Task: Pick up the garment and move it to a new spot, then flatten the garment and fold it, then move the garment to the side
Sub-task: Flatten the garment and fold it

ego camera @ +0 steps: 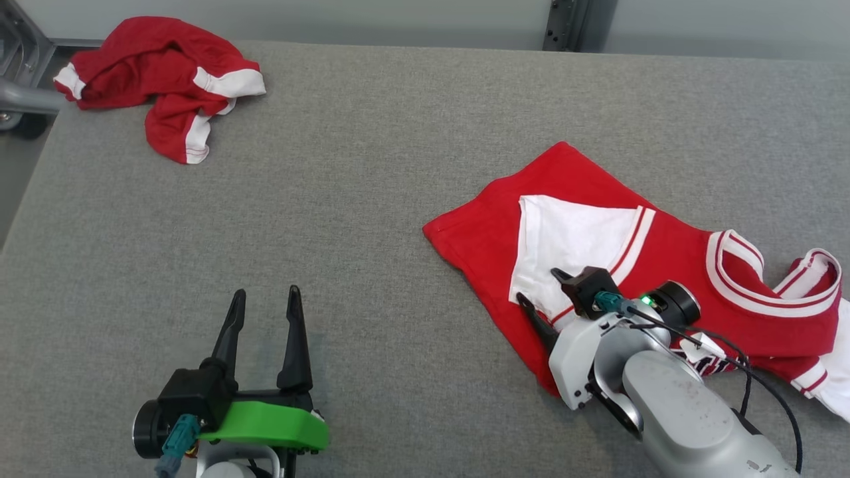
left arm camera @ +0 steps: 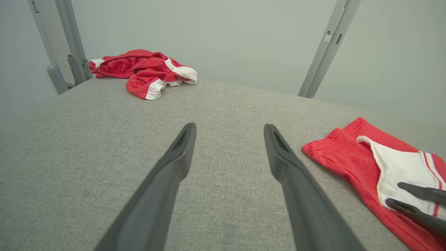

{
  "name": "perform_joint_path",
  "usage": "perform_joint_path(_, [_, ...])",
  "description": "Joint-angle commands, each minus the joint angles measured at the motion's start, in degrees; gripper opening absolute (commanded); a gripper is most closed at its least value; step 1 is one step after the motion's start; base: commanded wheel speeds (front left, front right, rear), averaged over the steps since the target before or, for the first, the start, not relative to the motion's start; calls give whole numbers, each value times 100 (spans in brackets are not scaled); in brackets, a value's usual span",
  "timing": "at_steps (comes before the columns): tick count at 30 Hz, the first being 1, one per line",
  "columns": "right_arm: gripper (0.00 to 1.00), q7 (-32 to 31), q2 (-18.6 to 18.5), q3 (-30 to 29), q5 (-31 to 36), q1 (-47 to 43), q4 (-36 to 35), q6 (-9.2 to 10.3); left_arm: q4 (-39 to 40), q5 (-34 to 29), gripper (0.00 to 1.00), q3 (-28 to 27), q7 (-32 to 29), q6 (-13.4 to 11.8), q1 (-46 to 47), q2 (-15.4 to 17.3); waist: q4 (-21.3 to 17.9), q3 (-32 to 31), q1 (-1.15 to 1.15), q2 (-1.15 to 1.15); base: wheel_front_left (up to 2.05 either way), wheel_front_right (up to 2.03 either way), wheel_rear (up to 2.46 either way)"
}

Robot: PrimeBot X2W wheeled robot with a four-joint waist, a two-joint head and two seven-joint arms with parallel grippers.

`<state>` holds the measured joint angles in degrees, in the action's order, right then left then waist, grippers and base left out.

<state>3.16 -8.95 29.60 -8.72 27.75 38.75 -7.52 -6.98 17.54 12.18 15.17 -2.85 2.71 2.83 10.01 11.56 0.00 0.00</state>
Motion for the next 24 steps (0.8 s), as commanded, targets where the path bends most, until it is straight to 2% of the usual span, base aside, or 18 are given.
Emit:
perform_joint_path(1, [26, 3, -30, 30, 29, 101, 139, 7, 17, 23, 100, -5, -3, -23, 102, 11, 96, 95, 0, 0, 0, 0, 0])
perform_joint_path(2, [0, 64, -32, -7, 27, 158, 194, 8, 22, 25, 100, -10, -3, -27, 103, 11, 101, 104, 0, 0, 0, 0, 0])
perform_joint_path(6, [0, 454, -27, -250, 128, 380, 163, 7, 38, 20, 100, -54, -3, -63, 87, 11, 65, 105, 0, 0, 0, 0, 0])
perform_joint_path(11, [0, 821, 49, -628, 328, 551, -259, 7, 30, -25, 100, -84, -4, -56, 33, 11, -50, 22, 0, 0, 0, 0, 0])
perform_joint_path(16, [0, 857, 123, -789, 450, 593, -1136, 7, -1, -60, 100, -89, -3, -43, -19, 12, -127, -105, 0, 0, 0, 0, 0])
perform_joint_path(24, [0, 433, 102, -646, 375, 247, -2974, 7, -8, -67, 100, -90, -4, -36, -64, 12, -93, -269, 0, 0, 0, 0, 0])
